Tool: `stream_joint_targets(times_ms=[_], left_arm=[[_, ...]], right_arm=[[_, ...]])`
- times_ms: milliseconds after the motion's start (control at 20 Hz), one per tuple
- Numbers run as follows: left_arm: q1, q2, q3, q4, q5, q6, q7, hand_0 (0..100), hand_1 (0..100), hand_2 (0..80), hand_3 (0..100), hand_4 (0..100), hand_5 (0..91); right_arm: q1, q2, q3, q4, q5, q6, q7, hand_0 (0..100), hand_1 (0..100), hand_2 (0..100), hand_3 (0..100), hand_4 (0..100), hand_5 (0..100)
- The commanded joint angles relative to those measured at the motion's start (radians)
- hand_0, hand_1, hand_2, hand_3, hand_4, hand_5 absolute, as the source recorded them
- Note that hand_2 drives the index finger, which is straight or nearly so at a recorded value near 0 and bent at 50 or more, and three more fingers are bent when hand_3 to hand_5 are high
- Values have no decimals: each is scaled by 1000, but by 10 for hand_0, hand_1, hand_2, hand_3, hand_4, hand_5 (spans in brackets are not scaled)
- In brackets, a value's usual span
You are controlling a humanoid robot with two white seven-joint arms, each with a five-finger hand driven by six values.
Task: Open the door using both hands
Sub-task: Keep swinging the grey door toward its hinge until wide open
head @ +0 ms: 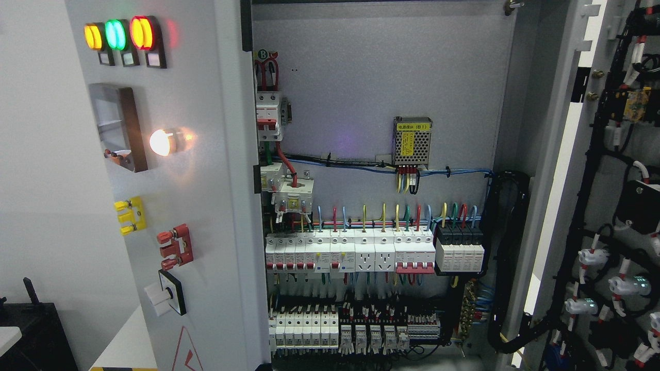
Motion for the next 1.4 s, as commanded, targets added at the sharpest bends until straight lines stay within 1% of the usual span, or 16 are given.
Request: stream_joint_targets(times_ms=[0,200,501,901,1102,1202,1352], left_arm=[[0,-1,-20,5,0,5,-1,0,0,0,0,30,0],[0,-1,-27,7,0,5,-1,0,0,0,0,31,0],[0,-1,-27,5,0,5,-1,0,0,0,0,31,0],[0,-1,-27,5,-5,5,-1,0,0,0,0,31,0],[0,-1,-27,5,-6,5,-1,0,0,0,0,32,0],[0,-1,-27,5,-6,5,-1,0,0,0,0,32,0],[0,-1,-27,5,-6,5,-1,0,0,0,0,32,0]], right_arm=[[-3,54,43,-31,0,5,1,0,0,0,0,0,0],[-3,59,68,-31,1,5,1,0,0,0,0,0,0],[-6,71,85,-31,1,6,1,0,0,0,0,0,0],[-11,71,114,-30,1,9,1,0,0,0,0,0,0],[-25,73,144,-30,4,22,1,0,0,0,0,0,0],[-26,84,151,-30,4,22,1,0,0,0,0,0,0],[-41,88,158,-25,7,23,1,0,0,0,0,0,0]])
